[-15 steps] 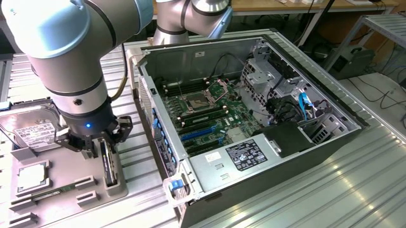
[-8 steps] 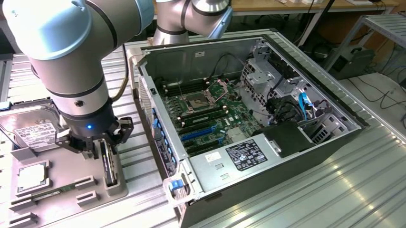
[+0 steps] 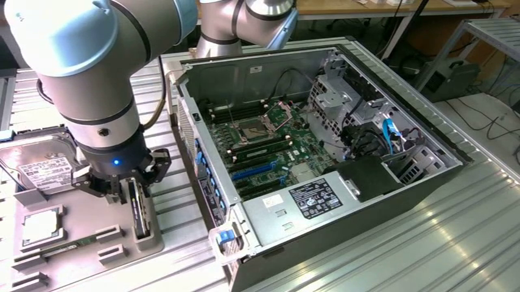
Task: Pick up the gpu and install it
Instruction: 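Pick up the gpu and move the gpu toward the slot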
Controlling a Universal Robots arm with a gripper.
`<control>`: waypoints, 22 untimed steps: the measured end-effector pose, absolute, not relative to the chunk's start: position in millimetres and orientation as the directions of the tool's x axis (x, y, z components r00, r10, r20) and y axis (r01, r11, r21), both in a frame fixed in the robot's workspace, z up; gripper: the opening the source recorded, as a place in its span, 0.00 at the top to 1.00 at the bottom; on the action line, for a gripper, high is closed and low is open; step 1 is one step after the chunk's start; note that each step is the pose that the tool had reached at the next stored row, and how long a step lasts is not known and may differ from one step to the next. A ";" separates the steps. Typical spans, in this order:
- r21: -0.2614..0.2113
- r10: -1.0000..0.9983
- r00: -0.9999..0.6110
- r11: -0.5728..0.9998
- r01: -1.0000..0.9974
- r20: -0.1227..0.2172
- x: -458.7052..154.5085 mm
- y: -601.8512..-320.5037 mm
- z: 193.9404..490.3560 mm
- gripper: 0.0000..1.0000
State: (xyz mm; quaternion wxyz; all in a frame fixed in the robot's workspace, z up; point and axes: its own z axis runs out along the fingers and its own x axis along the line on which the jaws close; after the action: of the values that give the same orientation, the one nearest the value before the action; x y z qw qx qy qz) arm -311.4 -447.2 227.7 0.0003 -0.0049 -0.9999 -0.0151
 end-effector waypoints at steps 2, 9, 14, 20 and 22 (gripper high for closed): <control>0.030 0.010 -1.000 0.999 0.010 0.001 -311.3 -447.3 227.8 0.57; 0.030 0.010 -1.000 0.999 0.010 0.001 -310.7 -447.3 227.8 0.57; 0.030 0.010 -1.000 0.999 0.010 0.001 -310.7 -447.3 227.8 0.70; 0.030 0.010 -1.000 0.999 0.010 0.001 -310.7 -447.3 227.7 0.70; 0.030 0.010 -1.000 0.999 0.010 0.001 -310.7 -447.3 227.7 0.70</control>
State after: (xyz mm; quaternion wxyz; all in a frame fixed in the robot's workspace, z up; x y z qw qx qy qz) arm -310.7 -447.3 227.7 0.0003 -0.0049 -0.9999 -0.0151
